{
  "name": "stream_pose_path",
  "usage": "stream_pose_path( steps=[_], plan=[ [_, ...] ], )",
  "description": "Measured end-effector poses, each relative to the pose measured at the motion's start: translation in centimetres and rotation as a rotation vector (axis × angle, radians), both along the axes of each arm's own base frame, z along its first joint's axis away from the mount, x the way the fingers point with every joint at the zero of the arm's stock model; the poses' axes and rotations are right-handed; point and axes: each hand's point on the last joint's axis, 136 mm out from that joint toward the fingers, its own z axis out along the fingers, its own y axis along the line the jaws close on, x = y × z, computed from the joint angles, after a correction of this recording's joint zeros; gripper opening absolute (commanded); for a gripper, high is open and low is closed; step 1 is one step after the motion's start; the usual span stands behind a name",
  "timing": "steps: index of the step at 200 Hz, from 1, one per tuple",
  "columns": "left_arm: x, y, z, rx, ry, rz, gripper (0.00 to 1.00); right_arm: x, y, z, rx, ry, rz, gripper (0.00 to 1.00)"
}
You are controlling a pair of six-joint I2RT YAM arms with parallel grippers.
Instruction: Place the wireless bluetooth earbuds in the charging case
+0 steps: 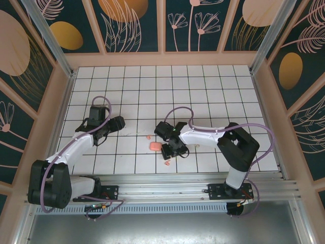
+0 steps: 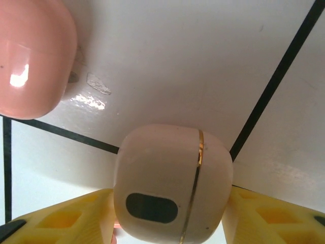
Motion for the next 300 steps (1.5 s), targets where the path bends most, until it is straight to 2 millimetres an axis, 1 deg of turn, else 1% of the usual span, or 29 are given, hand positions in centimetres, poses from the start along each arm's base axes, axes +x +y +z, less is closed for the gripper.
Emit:
stream_pose_path(
  steps=[26, 44, 64, 87, 95, 109, 123, 137, 150, 178, 189, 202, 220, 242, 257, 277, 300],
  plan=[
    [0.0, 0.0, -0.1, 0.001, 0.003, 0.000, 0.67, 0.2, 0.0, -0.1, -0.006, -0.013, 0.002, 0.55],
    [0.0, 0.0, -0.1, 0.001, 0.005, 0.000, 0.67, 0.4, -0.1, -0.5, -0.017, -0.017, 0.005, 0.49],
    [0.0, 0.0, -0.2, 0.001, 0.006, 0.000, 0.67, 0.5, -0.2, -0.5, -0.021, -0.023, 0.005, 0.47],
    [-0.1, 0.0, -0.3, 0.001, 0.011, -0.002, 0.65, 0.6, -0.2, -0.4, -0.024, -0.036, 0.006, 0.44],
    [-0.2, -0.1, -0.3, -0.003, 0.015, -0.005, 0.63, 0.9, -0.1, -0.4, -0.022, -0.050, 0.005, 0.43],
    [-0.3, -0.3, -0.3, -0.014, 0.023, -0.016, 0.63, 1.4, -0.2, -0.2, -0.017, -0.084, 0.001, 0.43],
    [-0.3, -0.8, 0.2, -0.031, 0.026, -0.032, 0.63, 1.8, -0.4, 0.4, -0.006, -0.126, -0.004, 0.43],
    [0.0, -1.6, 1.4, -0.060, 0.014, -0.068, 0.64, 2.4, -0.6, 1.8, 0.027, -0.188, -0.006, 0.42],
    [0.4, -2.6, 3.1, -0.099, -0.008, -0.117, 0.64, 3.4, -0.1, 4.0, 0.089, -0.276, -0.001, 0.43],
    [1.3, -5.8, 8.4, -0.215, -0.087, -0.279, 0.63, 6.5, 2.4, 10.7, 0.301, -0.536, 0.032, 0.42],
    [1.5, -7.1, 10.6, -0.258, -0.111, -0.354, 0.63, 7.3, 3.1, 12.9, 0.372, -0.634, 0.059, 0.42],
    [1.5, -8.4, 12.7, -0.297, -0.137, -0.437, 0.63, 8.1, 3.7, 14.7, 0.422, -0.732, 0.095, 0.42],
    [0.8, -9.8, 14.9, -0.338, -0.162, -0.544, 0.63, 8.9, 4.4, 16.1, 0.451, -0.838, 0.147, 0.42],
    [-0.7, -11.0, 16.3, -0.364, -0.163, -0.651, 0.63, 9.4, 4.9, 17.0, 0.455, -0.924, 0.212, 0.41],
    [-1.5, -11.6, 16.7, -0.364, -0.156, -0.710, 0.64, 9.7, 5.2, 17.8, 0.461, -0.969, 0.247, 0.41],
    [-2.7, -12.1, 16.3, -0.351, -0.124, -0.769, 0.63, 9.9, 5.6, 18.8, 0.462, -1.024, 0.291, 0.41],
    [-3.8, -12.6, 15.4, -0.339, -0.076, -0.813, 0.63, 10.1, 6.1, 19.1, 0.441, -1.057, 0.345, 0.41]
  ],
)
